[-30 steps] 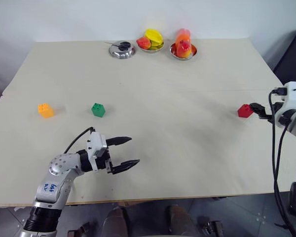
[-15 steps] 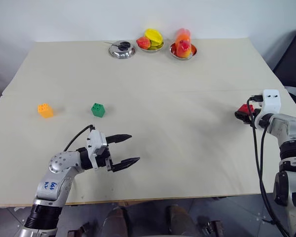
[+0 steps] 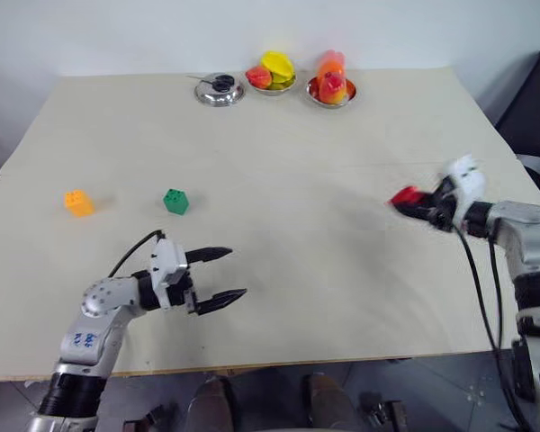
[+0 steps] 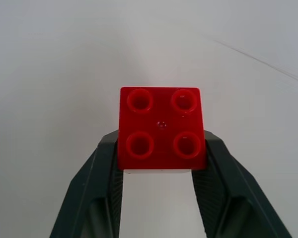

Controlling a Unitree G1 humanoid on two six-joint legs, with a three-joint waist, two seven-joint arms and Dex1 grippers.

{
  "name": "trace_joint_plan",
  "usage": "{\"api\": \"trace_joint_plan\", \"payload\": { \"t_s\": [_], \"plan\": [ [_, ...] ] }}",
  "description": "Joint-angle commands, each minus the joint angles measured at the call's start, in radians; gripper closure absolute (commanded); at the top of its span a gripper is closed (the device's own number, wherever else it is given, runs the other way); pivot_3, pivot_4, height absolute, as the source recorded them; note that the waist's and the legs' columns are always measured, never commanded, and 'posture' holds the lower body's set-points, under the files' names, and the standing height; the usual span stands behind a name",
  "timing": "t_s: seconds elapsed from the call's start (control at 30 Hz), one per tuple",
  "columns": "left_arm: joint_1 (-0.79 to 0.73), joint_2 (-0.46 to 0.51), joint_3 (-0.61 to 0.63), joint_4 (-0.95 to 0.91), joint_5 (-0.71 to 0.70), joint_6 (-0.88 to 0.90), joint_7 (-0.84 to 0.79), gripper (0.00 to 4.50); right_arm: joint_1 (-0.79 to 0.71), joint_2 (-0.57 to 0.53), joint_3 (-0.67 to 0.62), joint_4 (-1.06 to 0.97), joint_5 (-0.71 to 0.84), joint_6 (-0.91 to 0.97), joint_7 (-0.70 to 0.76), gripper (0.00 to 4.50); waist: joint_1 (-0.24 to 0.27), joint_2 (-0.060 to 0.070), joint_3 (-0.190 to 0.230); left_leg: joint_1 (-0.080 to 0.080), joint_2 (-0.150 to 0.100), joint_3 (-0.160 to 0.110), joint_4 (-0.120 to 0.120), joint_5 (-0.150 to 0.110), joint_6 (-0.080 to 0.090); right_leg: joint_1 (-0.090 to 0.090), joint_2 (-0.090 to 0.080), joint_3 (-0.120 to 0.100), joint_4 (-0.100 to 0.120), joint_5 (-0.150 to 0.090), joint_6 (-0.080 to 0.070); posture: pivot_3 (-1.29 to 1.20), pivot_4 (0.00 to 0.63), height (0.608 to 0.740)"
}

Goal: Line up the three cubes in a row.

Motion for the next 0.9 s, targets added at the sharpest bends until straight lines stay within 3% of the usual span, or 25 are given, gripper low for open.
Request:
{"api": "trace_joint_plan", "payload": {
  "t_s": [0.03,0.33,0.63,0.9],
  "plan": [
    [0.026,0.02,0.033,-0.003,-0.001,-0.021,-0.011,0.0,-0.059,0.037,0.116,0.019,-0.044,-0.172,0.212,2.99,-0.002,0.0,0.0,0.0,0.0,0.0,0.001,0.0,0.0,0.0,0.0,0.0,0.0,0.0,0.0,0.0,0.15,0.74],
    [0.069,0.044,0.073,-0.033,-0.016,-0.011,-0.003,0.0,-0.272,0.184,0.214,0.405,-0.17,-0.354,0.291,2.99,0.001,0.0,0.0,0.0,0.0,0.0,0.003,0.0,0.0,0.0,-0.001,0.0,0.002,0.0,0.0,0.0,0.15,0.74],
    [0.114,0.054,0.105,-0.075,-0.02,0.001,0.006,0.0,-0.386,0.231,0.205,0.687,-0.267,-0.569,0.279,2.99,-0.02,0.0,0.0,0.0,0.0,0.0,0.002,0.0,0.0,0.0,-0.001,0.0,0.002,0.0,-0.001,0.0,0.15,0.74],
    [0.126,0.077,0.145,-0.07,-0.025,0.005,0.007,0.0,-0.393,0.209,0.155,0.67,-0.196,-0.621,0.338,0.37,-0.04,0.0,0.001,0.0,0.0,0.0,0.002,0.0,0.0,0.0,-0.001,0.0,0.002,0.0,-0.001,0.0,0.15,0.74]
  ]
}}
